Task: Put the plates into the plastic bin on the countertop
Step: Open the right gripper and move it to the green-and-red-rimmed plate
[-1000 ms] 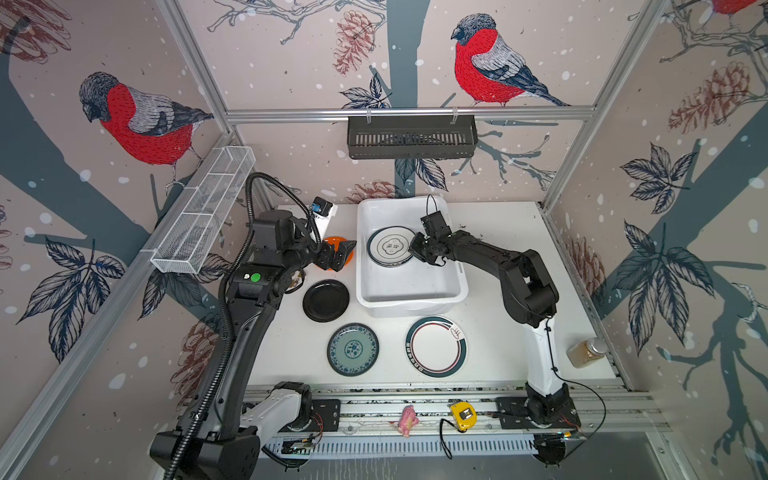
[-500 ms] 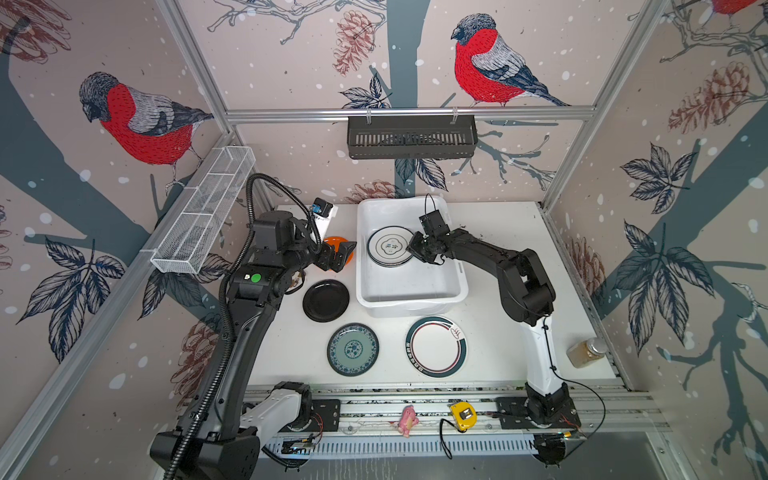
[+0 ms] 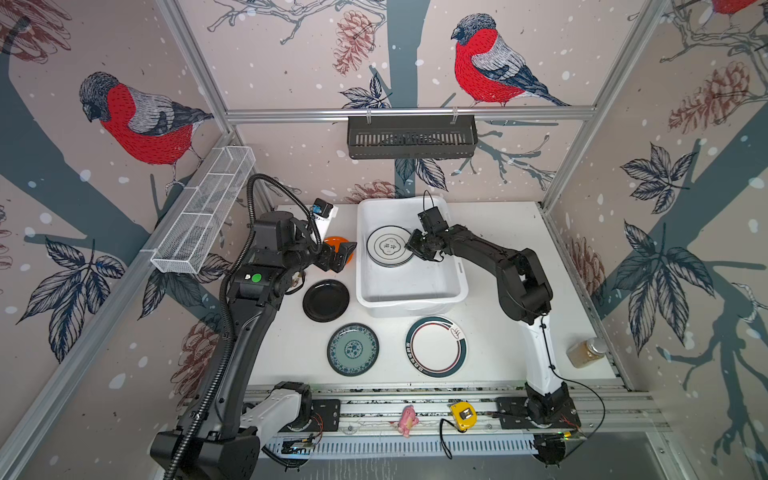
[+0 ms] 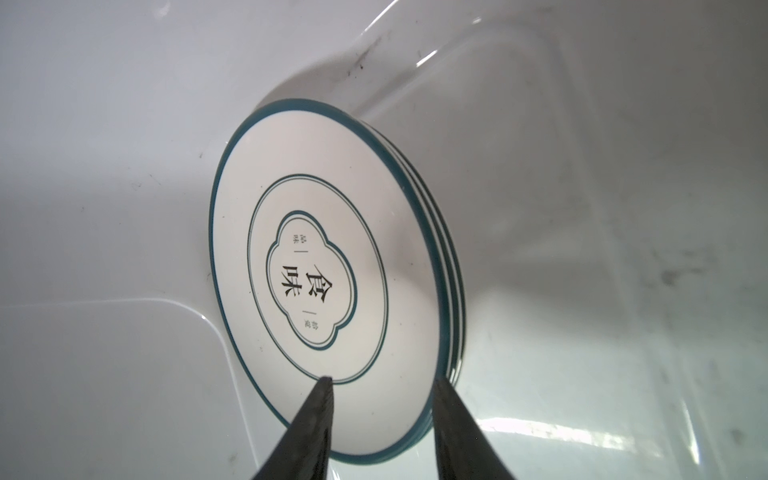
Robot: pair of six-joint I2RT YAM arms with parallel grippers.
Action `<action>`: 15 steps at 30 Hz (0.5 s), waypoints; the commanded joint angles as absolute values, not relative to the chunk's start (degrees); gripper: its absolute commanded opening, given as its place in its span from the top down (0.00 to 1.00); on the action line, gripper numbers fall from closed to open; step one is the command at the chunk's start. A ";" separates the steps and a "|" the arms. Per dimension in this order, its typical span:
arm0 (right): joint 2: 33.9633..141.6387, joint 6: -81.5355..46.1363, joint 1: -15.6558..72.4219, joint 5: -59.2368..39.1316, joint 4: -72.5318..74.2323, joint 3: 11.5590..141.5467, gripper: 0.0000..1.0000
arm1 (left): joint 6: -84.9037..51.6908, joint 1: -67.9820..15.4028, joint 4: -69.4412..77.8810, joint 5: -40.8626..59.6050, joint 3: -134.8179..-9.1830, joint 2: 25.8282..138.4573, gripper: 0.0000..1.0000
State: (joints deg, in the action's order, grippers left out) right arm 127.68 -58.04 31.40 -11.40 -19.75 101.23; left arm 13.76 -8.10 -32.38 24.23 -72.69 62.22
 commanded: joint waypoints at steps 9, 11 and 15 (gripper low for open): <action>113.68 -51.85 32.83 -3.96 -19.24 98.54 0.60 | 17.11 -8.09 -32.78 22.00 -75.58 62.75 0.03; 108.69 -50.45 33.47 -2.70 -17.90 95.61 0.61 | 17.94 -8.07 -33.33 22.25 -76.39 62.96 0.03; 96.74 -47.23 34.77 -3.24 -11.96 85.60 0.61 | 19.32 -8.09 -35.05 24.40 -77.50 63.72 0.03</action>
State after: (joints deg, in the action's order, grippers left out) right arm 102.00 -50.76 34.06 -4.05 -17.06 89.69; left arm 17.04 -8.10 -33.67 22.65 -76.60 63.40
